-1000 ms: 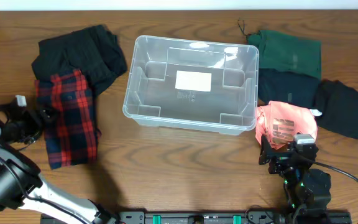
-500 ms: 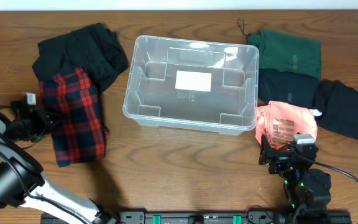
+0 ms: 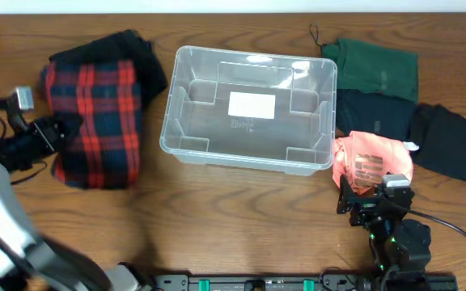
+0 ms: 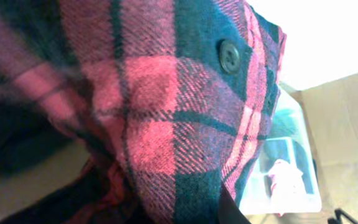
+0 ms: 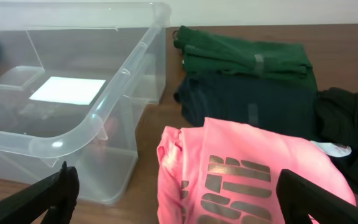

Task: Pack container
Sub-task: 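Lift the plaid shirt with the left gripper and carry it into the bin, then open the left gripper to release the plaid shirt and withdraw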

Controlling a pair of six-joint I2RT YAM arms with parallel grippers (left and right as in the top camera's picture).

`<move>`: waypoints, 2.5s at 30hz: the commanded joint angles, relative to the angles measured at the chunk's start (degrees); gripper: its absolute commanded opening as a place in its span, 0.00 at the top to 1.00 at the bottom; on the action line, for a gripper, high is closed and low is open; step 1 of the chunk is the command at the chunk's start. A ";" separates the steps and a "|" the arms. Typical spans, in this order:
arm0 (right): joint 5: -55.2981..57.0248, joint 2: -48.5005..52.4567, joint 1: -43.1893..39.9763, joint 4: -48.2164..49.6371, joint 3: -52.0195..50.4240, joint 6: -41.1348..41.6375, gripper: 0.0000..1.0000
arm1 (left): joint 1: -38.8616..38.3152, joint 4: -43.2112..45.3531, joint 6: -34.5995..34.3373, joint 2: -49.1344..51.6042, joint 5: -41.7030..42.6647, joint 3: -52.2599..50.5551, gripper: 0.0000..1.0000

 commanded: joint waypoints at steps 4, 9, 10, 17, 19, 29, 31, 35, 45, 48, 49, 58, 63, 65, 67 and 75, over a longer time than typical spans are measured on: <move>-0.37 -0.31 -0.37 0.09 -0.17 0.28 0.01 | -9.97 5.55 -9.68 -15.93 7.52 1.33 0.94; -0.37 -0.31 -0.37 0.09 -0.17 0.28 0.01 | -21.62 13.55 -16.87 -22.14 7.19 1.31 0.94; -0.37 -0.31 -0.37 0.09 -0.17 0.31 0.01 | -24.94 16.02 -19.37 -22.73 5.92 1.31 0.94; -0.37 -0.31 -0.37 0.09 -0.17 0.28 0.01 | -44.50 27.06 -36.89 -20.09 -16.15 1.31 0.94; -0.37 -0.31 -0.37 0.09 -0.17 0.31 0.01 | -49.70 30.40 -43.21 -17.84 -22.80 1.31 0.94; -0.37 -0.31 -0.37 0.09 -0.17 0.31 0.01 | -63.47 44.39 -63.60 0.66 -37.11 1.31 0.94; -0.37 -0.31 -0.37 0.09 -0.17 0.28 0.01 | -64.43 46.12 -65.55 4.59 -36.72 1.29 0.94; -0.37 -0.31 -0.37 0.09 -0.17 0.28 0.01 | -66.14 46.69 -70.23 11.78 -35.54 1.29 0.94; -0.37 -0.31 -0.37 0.09 -0.17 0.31 0.01 | -69.81 46.99 -72.74 19.65 -29.57 0.92 0.94; -0.37 -0.31 -0.37 0.09 -0.17 0.28 0.01 | -70.66 48.63 -72.65 19.65 -29.51 0.92 0.94; -0.37 -0.31 -0.37 0.09 -0.17 0.28 0.01 | -70.75 48.59 -72.50 19.65 -29.55 0.92 0.94; -0.37 -0.31 -0.37 0.09 -0.17 0.28 0.01 | -70.69 41.24 -65.51 21.20 -40.85 0.55 0.76; -0.37 -0.31 -0.37 0.09 -0.17 0.28 0.01 | -70.69 41.24 -61.66 22.64 -40.76 0.55 0.44; -0.37 -0.31 -0.37 0.09 -0.17 0.31 0.01 | -70.36 41.38 -59.04 22.01 -40.72 0.57 0.39; -0.37 -0.31 -0.37 0.09 -0.17 0.28 0.01 | -69.51 41.20 -57.29 20.79 -40.00 0.57 0.38; -0.37 -0.31 -0.37 0.09 -0.17 0.28 0.01 | -58.80 38.42 -56.96 9.49 -37.99 0.57 0.34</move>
